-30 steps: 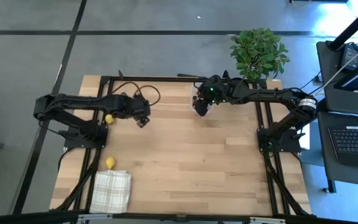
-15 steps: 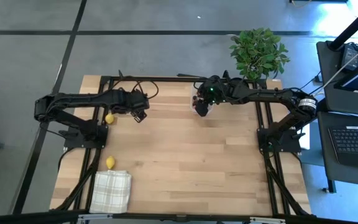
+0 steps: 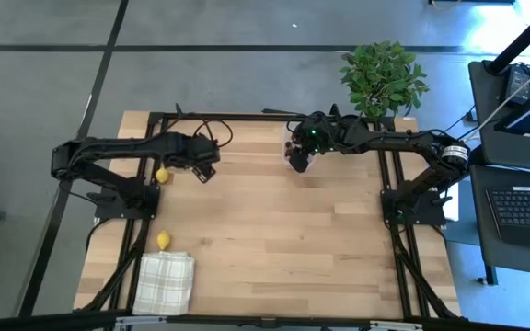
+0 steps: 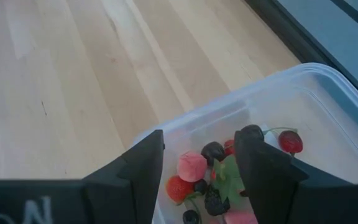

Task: Pick and placing Produce into tupperware
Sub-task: Put the top lemon into the transparent bin

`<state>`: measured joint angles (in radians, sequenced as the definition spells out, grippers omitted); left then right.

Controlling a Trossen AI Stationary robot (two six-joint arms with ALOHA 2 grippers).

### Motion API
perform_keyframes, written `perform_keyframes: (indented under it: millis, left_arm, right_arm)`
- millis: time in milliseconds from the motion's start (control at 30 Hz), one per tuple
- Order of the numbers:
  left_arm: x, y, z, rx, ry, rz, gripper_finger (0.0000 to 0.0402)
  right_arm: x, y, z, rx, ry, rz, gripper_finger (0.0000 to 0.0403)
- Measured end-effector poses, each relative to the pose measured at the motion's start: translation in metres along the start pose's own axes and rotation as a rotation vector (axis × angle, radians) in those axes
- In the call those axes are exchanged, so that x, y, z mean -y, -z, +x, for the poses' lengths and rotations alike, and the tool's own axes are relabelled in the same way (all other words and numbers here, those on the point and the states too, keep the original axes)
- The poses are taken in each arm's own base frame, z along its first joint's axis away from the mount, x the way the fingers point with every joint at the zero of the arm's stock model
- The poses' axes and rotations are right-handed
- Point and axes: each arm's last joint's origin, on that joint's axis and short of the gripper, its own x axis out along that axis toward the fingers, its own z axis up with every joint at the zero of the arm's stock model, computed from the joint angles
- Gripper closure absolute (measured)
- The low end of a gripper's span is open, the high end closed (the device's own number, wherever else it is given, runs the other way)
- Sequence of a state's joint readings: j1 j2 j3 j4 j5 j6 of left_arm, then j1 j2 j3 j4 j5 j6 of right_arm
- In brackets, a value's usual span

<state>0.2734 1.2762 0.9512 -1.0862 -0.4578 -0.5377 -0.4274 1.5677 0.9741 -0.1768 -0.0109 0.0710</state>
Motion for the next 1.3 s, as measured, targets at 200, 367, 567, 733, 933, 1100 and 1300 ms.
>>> perform_keyframes:
  millis: [200,367,567,733,933,1100,1300]
  left_arm:
    - [-0.006,0.000,0.004,-0.042,-0.037,-0.067,0.0109]
    - [-0.004,-0.001,0.005,-0.059,0.014,-0.112,0.0099]
    - [0.001,0.000,0.003,-0.106,0.107,-0.202,0.0102]
    - [-0.008,0.006,0.008,-0.210,0.021,-0.315,0.0103]
    - [-0.016,0.017,0.019,-0.295,-0.059,-0.399,0.0103]
    - [-0.023,0.028,0.036,-0.373,-0.082,-0.448,0.0103]
    - [-0.036,0.043,0.055,-0.460,-0.167,-0.543,0.0103]
  right_arm:
    - [0.000,0.000,0.000,-0.002,0.000,-0.001,0.0204]
    - [0.000,0.001,0.000,-0.014,0.001,-0.001,0.0204]
    - [0.000,0.001,0.000,-0.015,0.001,-0.001,0.0204]
    - [0.000,0.002,0.000,-0.016,0.001,-0.002,0.0204]
    - [0.000,0.002,0.000,-0.016,0.001,-0.004,0.0204]
    - [0.000,0.002,0.000,-0.016,0.001,-0.010,0.0204]
    - [0.000,0.002,0.000,-0.016,0.001,-0.029,0.0204]
